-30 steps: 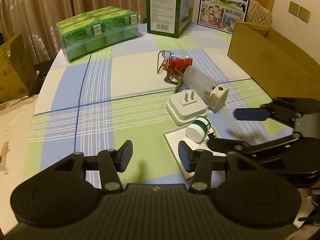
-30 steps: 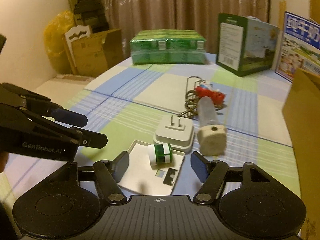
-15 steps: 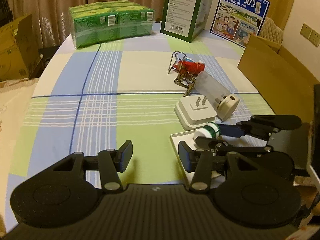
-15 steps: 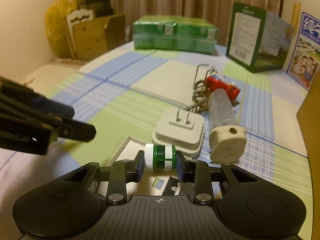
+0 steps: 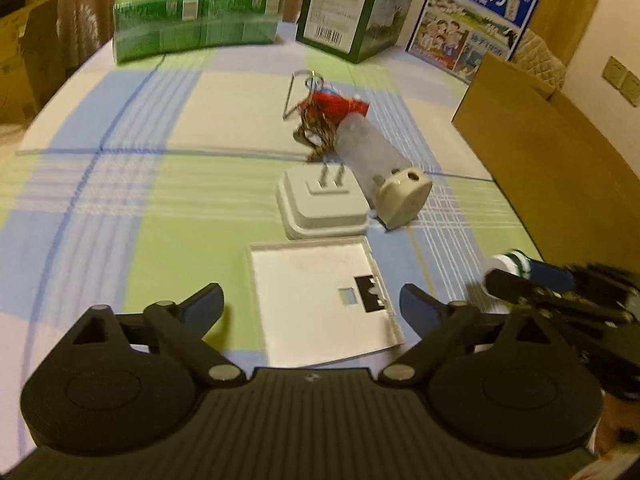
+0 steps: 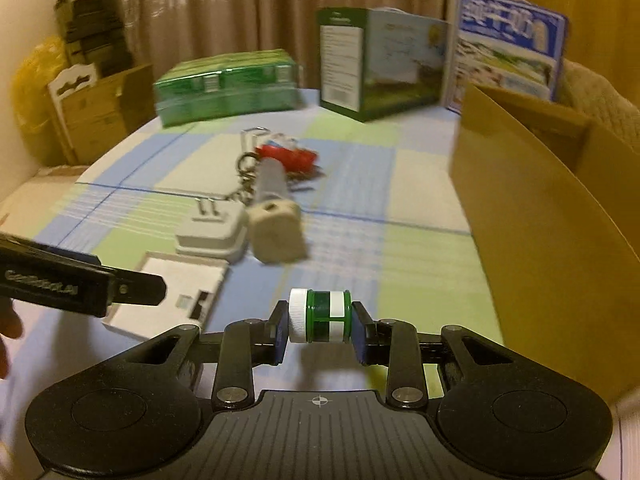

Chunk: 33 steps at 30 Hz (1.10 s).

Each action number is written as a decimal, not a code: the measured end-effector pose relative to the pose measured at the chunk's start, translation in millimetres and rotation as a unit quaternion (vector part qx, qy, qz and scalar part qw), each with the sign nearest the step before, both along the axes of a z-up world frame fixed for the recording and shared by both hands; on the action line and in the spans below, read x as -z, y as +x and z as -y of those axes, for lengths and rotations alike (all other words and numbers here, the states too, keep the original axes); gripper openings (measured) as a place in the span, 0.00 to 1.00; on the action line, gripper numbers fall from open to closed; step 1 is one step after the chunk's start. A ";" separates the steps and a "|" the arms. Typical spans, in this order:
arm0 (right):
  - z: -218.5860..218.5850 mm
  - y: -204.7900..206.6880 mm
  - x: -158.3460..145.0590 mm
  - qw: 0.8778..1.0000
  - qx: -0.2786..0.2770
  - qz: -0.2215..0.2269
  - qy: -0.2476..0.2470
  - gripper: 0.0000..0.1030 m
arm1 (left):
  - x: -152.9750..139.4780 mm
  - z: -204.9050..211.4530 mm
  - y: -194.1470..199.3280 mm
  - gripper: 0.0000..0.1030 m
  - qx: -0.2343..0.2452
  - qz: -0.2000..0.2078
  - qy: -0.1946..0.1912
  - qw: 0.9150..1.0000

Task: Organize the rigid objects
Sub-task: 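Lift the green-white roll off the plate with the right tool, then grasp the white square plate with the left tool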

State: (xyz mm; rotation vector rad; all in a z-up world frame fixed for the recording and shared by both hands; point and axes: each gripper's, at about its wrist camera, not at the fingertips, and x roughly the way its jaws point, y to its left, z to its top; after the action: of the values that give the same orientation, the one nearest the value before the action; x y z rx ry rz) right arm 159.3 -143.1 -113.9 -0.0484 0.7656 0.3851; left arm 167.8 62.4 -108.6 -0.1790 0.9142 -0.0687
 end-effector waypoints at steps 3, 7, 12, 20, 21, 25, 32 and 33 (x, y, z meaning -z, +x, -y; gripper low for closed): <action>14.5 -3.8 2.1 1.000 0.014 -0.005 0.005 0.28 | 7.7 13.3 4.1 0.93 -0.014 -0.004 0.008 1.000; 26.9 -7.9 2.6 1.000 0.023 -0.005 0.012 0.28 | 18.2 26.9 7.1 0.95 -0.029 -0.004 0.038 0.999; 33.5 -6.3 8.0 0.999 0.028 -0.009 0.019 0.28 | 26.6 42.2 10.7 0.95 -0.046 0.019 0.089 0.995; 39.7 -7.2 13.9 0.999 0.032 -0.015 0.027 0.28 | 31.0 46.1 6.5 0.91 -0.061 0.048 0.107 0.991; 39.9 -7.2 14.1 0.999 0.032 -0.015 0.028 0.28 | 31.1 46.1 5.8 0.86 -0.058 0.050 0.107 0.991; 40.2 -7.2 12.7 0.999 0.032 -0.013 0.031 0.28 | 29.4 45.4 4.1 0.84 -0.046 0.050 0.106 0.992; 41.7 -15.2 0.4 0.999 0.033 -0.010 0.036 0.28 | 18.7 46.6 -14.7 0.83 -0.035 0.031 0.092 0.995; 41.4 -17.3 -2.5 0.999 0.033 -0.009 0.036 0.28 | 15.6 47.3 -18.9 0.83 -0.033 0.032 0.090 0.995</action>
State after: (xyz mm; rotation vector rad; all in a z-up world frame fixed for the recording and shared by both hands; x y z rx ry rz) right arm 142.0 -184.5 -111.5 0.0480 0.7677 0.3513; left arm 148.9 15.1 -124.1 -0.0392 0.8450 0.0699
